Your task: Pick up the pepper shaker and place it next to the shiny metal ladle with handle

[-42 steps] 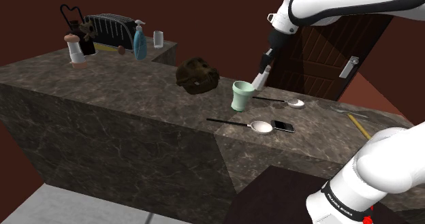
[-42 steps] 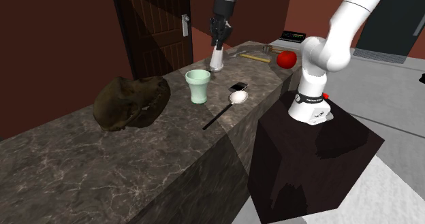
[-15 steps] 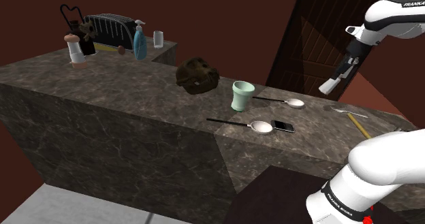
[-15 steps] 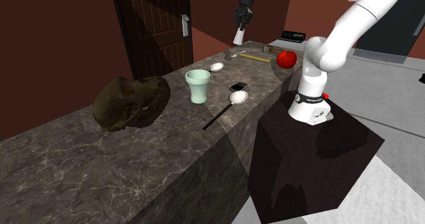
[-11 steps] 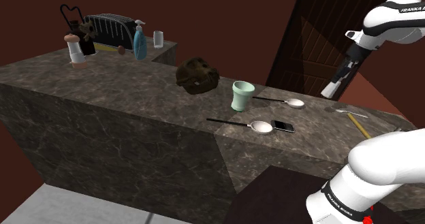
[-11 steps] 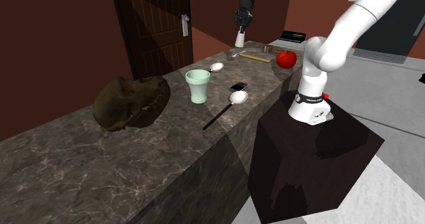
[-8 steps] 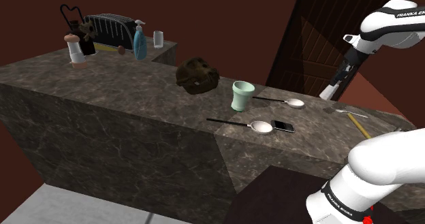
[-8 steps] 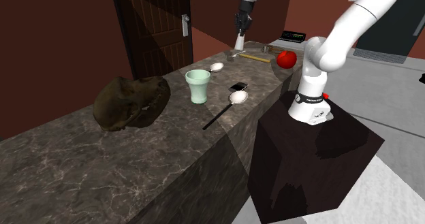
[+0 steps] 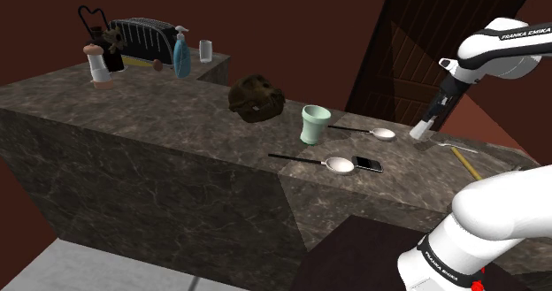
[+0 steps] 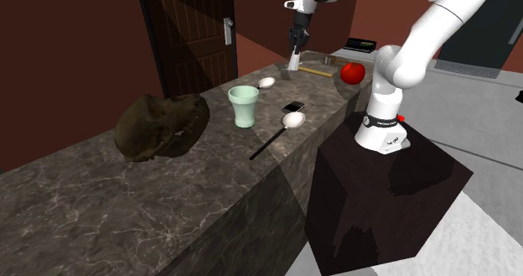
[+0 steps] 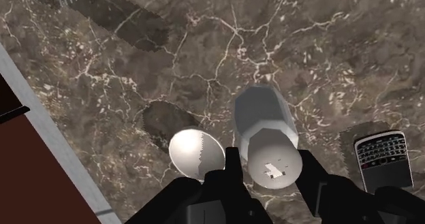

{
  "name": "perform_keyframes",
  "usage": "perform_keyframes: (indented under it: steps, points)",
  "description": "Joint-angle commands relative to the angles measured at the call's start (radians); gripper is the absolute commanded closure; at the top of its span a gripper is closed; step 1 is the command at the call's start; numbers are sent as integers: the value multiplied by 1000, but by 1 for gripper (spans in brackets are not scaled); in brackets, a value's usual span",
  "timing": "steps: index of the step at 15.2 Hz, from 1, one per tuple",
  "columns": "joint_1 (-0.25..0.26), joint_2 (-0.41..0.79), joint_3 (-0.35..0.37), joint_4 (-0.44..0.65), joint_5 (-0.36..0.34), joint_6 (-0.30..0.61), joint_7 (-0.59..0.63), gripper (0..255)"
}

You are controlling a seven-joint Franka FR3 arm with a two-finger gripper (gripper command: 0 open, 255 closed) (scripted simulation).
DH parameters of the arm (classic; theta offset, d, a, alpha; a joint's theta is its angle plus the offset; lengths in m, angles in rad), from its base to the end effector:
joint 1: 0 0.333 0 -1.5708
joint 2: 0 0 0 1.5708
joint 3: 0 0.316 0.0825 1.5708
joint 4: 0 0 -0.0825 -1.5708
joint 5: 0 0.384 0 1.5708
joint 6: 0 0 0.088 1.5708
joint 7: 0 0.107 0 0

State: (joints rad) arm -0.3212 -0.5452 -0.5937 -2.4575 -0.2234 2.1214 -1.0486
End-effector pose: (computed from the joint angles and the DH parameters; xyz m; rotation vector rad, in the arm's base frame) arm 0.2388 -0.3463 0.4680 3.0399 0.4414 0.2484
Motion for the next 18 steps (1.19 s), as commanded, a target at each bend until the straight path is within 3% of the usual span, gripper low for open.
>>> perform_keyframes:
  steps: [1, 18]
  points:
    - [1, 9, -7, -18, -1, 27, -2, 255]
    - [29, 130, -94, -154, 11, 281, -45, 255]
